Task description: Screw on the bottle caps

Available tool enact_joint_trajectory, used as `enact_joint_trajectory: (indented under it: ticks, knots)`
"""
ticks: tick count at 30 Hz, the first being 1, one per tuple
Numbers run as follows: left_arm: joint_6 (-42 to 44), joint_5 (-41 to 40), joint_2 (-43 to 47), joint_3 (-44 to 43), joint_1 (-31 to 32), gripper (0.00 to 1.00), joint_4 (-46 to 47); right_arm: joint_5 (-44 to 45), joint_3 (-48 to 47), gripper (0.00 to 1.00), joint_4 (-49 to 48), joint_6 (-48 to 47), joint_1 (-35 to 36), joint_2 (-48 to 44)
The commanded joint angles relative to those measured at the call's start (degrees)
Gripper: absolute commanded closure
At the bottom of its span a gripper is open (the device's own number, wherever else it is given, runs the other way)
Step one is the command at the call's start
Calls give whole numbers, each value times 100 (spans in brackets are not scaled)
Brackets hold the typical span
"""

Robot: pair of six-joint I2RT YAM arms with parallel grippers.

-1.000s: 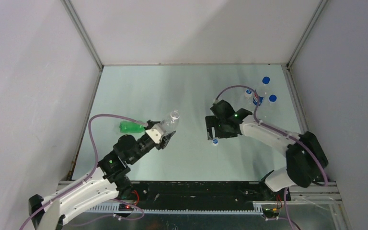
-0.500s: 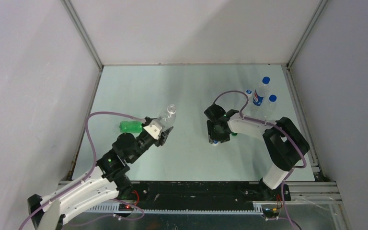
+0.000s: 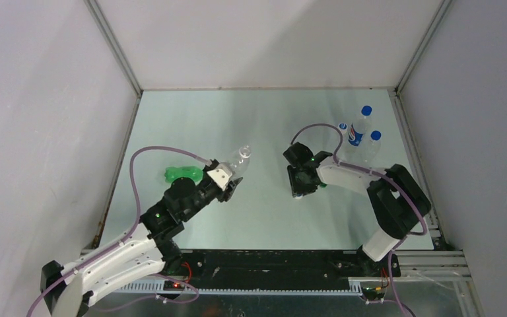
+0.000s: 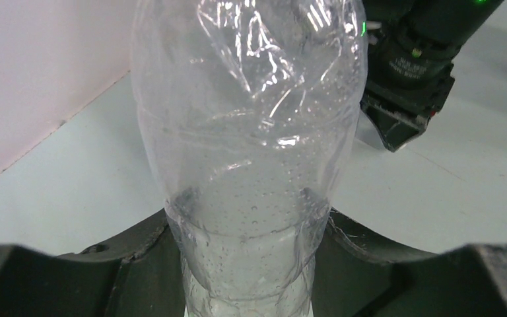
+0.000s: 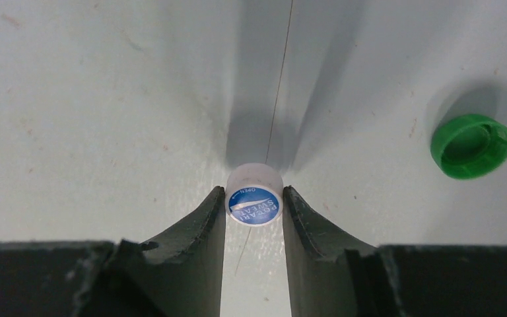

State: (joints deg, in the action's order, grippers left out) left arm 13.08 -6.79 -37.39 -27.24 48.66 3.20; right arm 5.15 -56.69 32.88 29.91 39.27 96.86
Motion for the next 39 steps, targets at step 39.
enact_joint_trajectory:
  ticks: [39]
  knots:
    - [1504,2869,-814,-1333,-35,87,-2197,-3720,105,100,-781,-4153,67,-5275]
